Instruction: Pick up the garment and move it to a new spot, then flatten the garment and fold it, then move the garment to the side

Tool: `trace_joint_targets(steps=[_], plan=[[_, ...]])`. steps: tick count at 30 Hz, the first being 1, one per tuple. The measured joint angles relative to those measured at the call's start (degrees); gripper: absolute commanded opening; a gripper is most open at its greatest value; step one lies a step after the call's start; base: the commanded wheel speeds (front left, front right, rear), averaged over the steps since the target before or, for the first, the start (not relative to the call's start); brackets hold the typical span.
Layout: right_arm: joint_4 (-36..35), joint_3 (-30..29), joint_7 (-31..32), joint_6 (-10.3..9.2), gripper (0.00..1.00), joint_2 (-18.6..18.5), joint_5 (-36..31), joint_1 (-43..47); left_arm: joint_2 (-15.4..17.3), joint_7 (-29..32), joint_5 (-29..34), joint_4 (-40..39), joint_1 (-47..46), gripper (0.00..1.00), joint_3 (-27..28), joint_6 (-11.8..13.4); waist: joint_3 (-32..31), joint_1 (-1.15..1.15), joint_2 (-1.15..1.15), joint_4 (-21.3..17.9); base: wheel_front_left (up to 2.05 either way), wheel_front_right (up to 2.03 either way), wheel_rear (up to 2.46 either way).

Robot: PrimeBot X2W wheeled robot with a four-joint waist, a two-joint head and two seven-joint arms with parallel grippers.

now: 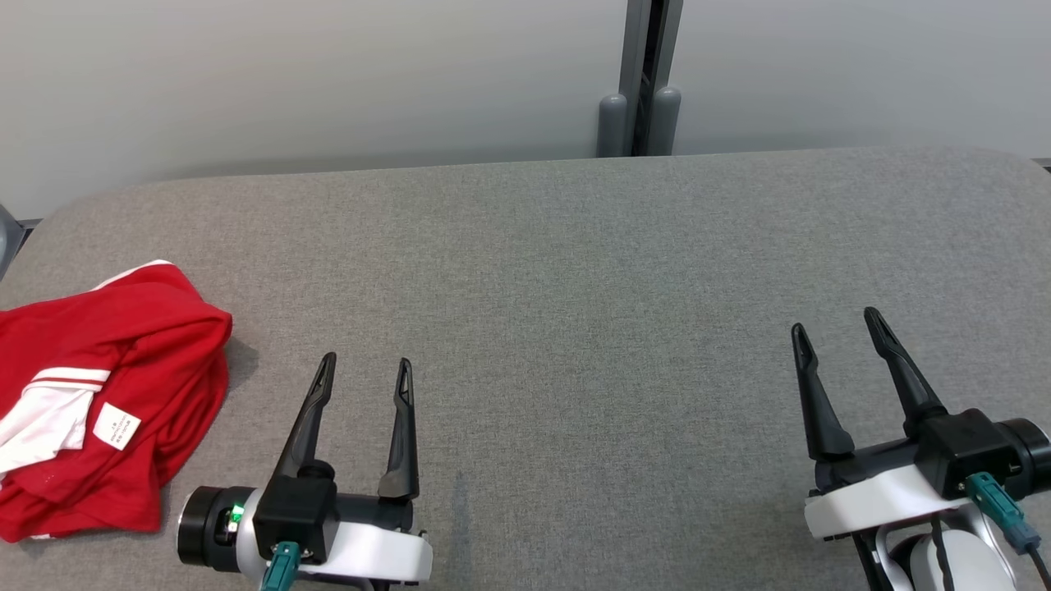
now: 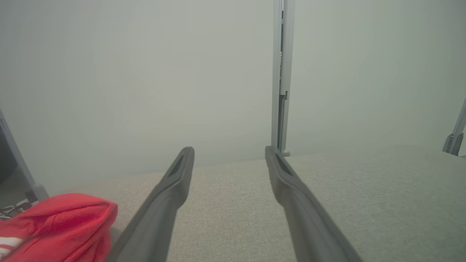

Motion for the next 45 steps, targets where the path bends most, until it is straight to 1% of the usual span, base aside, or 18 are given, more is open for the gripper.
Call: trace_joint_targets(steps=[4,12,21,26,30,34,45], plan=[[0.1,0.4,-0.1,0.03,1.0,0.0,1.1,0.0,0.0,-0.2,-0.8,0.8,0.0,1.0,0.0,-0.8,0.0,0.0,0.0,0.0,0.0,0.0,0.0],[1.0,-0.4,-0.1,0.03,1.0,0.0,11.7,0.0,0.0,-0.2,-1.8,1.6,0.0,1.0,0.1,-1.7,-0.1,0.0,0.0,-0.1,0.0,0.0,0.0],[1.1,0.2,-0.1,0.03,1.0,-0.1,10.8,-0.1,0.0,-0.2,-2.1,1.9,0.0,1.0,0.1,-2.1,0.1,0.0,0.0,-0.1,0.0,0.0,0.0],[0.9,0.4,-0.2,0.03,1.0,-0.1,10.6,-0.1,0.0,-0.2,-2.3,2.4,-0.2,1.0,0.0,-2.3,0.5,0.0,0.0,1.0,0.0,0.0,0.0],[0.7,0.9,-0.2,0.03,1.0,-0.1,10.4,-0.2,0.0,-0.2,-2.4,2.3,-0.7,1.0,0.0,-2.3,0.9,0.0,0.0,3.2,0.0,0.0,0.0],[0.6,1.5,-0.2,0.03,1.0,-0.1,10.3,-0.1,-0.1,-0.2,-2.9,1.6,-1.2,1.0,0.3,-2.0,1.2,0.0,0.0,6.5,0.0,0.0,0.0],[1.1,4.9,-0.2,0.03,1.0,-0.1,11.0,0.6,0.0,-0.2,-3.7,0.9,0.4,1.0,3.3,-1.6,0.6,0.0,0.0,18.6,0.0,0.0,0.0]])
